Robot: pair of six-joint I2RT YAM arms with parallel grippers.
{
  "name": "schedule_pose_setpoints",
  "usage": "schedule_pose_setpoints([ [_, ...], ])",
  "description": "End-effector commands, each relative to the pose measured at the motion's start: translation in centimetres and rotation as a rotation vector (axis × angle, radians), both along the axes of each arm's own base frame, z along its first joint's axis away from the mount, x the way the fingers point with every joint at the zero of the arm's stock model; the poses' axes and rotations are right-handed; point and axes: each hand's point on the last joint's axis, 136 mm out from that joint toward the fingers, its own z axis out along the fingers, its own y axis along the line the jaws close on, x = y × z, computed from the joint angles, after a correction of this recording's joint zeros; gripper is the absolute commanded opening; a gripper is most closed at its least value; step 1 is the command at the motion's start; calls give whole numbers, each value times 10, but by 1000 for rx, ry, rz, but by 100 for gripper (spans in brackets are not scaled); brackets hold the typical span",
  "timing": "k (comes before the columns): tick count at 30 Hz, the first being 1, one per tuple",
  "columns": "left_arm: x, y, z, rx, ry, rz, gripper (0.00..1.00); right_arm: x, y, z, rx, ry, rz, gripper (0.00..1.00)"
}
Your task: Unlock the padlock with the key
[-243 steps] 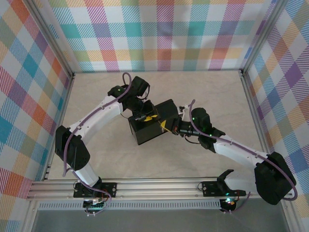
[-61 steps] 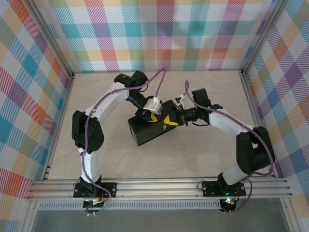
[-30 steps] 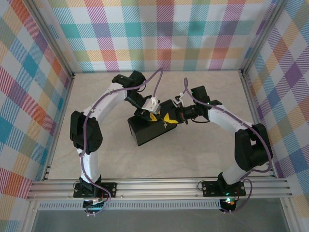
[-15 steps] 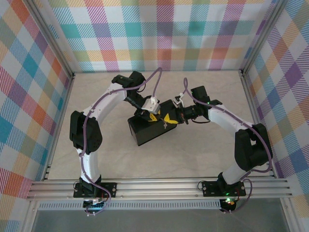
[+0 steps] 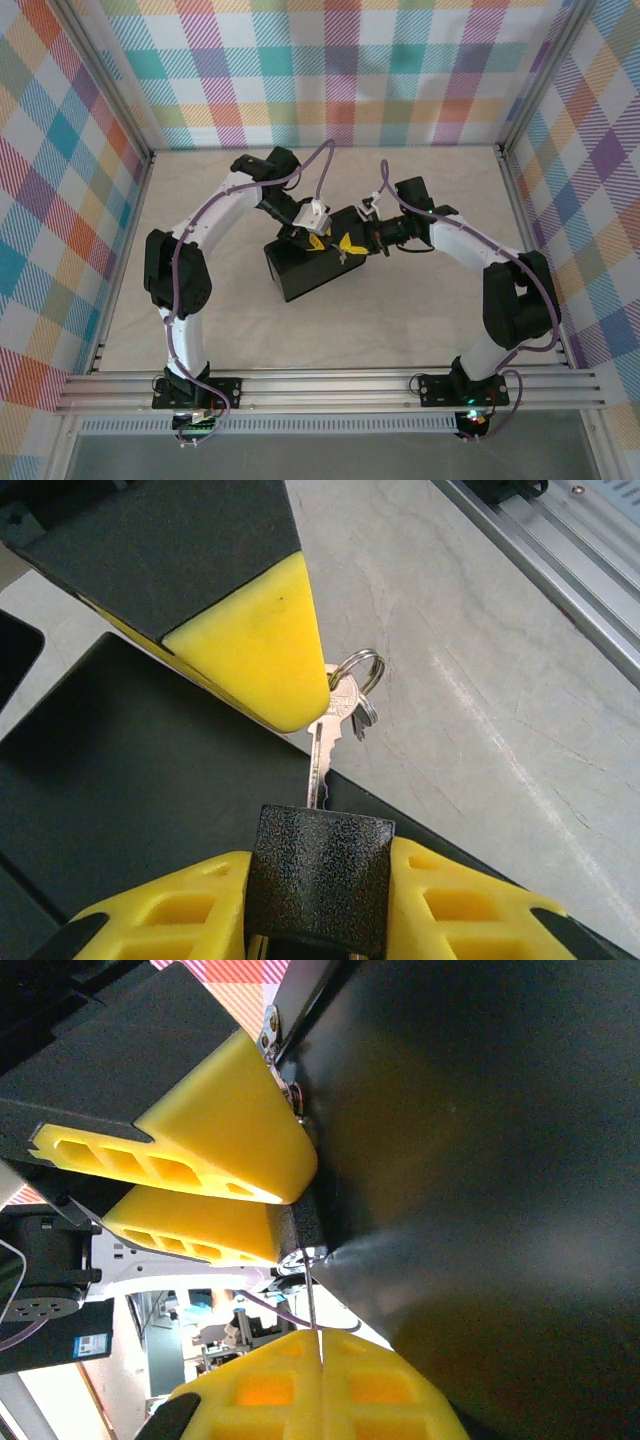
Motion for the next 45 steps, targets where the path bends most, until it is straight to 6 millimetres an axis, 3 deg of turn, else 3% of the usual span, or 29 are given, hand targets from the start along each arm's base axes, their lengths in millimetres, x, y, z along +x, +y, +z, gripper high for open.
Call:
schedule_pose_setpoints([
  [1, -10, 6, -10, 38, 57, 4, 33, 7, 2, -1, -15, -54, -17, 0],
  [6, -8, 8, -8, 40, 49, 11, 33, -3, -12, -5, -26, -40, -31, 0],
  [12, -5, 8, -9, 47, 47, 21, 33, -9, -14, -5, -24, -34, -17, 0],
  [24, -4, 6, -8, 43, 55, 21, 34, -7, -7, 16, 65, -87, 5, 0],
  [45, -5, 4, -8, 42, 63, 20, 34, -5, 5, 6, 54, -76, 28, 0],
])
